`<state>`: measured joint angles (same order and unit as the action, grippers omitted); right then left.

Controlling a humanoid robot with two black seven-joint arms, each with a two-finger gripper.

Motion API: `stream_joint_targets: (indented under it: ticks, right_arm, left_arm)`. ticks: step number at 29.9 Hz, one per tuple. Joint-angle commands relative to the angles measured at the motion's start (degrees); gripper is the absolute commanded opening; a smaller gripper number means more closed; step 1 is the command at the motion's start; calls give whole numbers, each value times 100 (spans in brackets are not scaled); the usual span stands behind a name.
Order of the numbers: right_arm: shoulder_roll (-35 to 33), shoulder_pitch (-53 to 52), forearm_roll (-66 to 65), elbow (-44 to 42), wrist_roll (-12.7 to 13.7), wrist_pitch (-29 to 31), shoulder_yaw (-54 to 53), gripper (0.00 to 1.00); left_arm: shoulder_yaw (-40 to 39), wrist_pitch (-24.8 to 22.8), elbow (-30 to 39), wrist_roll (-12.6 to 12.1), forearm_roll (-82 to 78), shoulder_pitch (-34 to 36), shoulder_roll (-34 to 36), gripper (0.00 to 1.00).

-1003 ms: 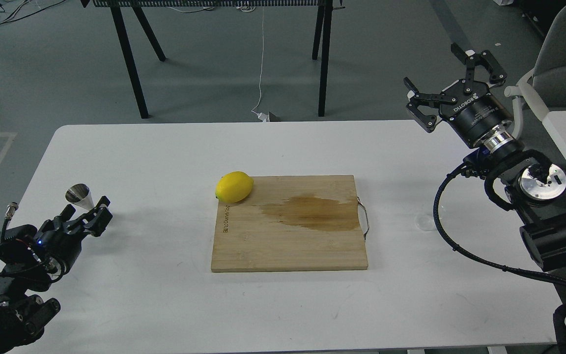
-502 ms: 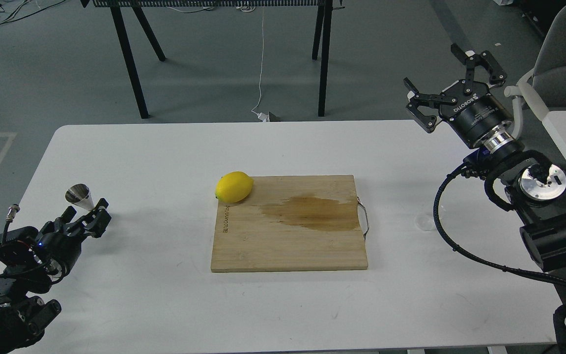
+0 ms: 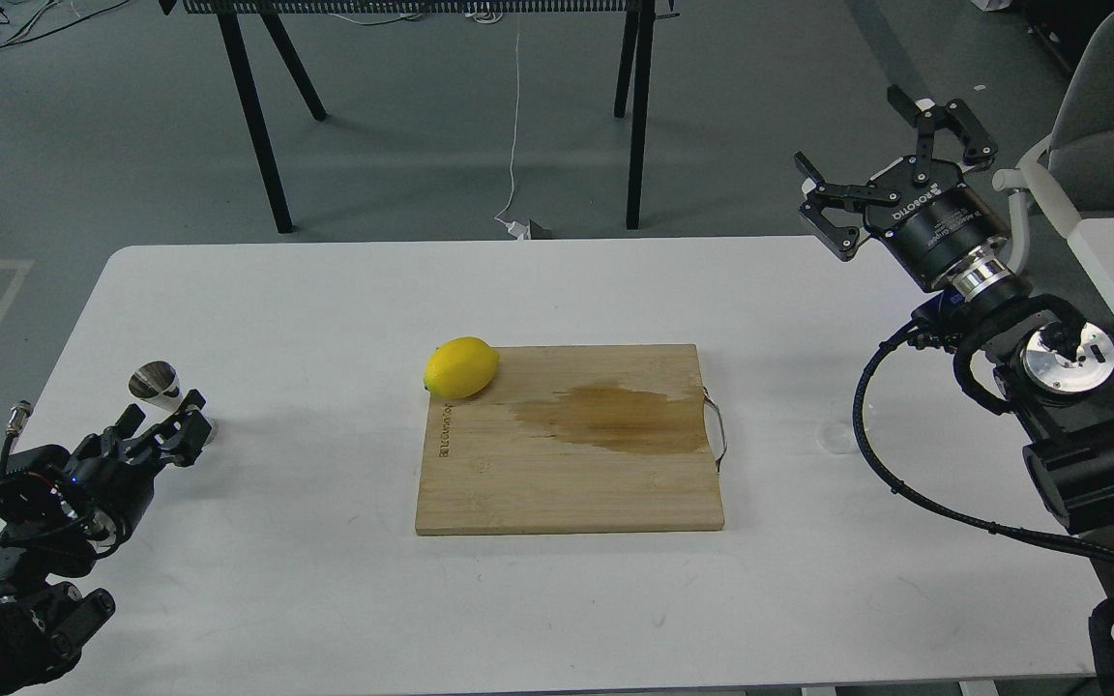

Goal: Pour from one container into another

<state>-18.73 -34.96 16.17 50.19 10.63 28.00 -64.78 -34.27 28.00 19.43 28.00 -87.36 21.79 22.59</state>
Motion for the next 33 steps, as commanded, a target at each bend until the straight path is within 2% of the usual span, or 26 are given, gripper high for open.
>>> stream_joint_targets:
  ticks: [1,13,20,33]
  right_arm:
    - [1,6,0,0,1,0,0,99]
    - [1,6,0,8,1,0,0,99]
    - [1,6,0,8,1,0,0,99]
    - [1,15,0,17,-8,0,-9,99]
  left_arm:
    - [0,0,0,0,-9,0,0,76]
    - [35,0,-9,0,-18,0,-9,72]
    - [167,0,-9,0,0,0,-17,65]
    - [158,0,-9,0,0,9,-17,57]
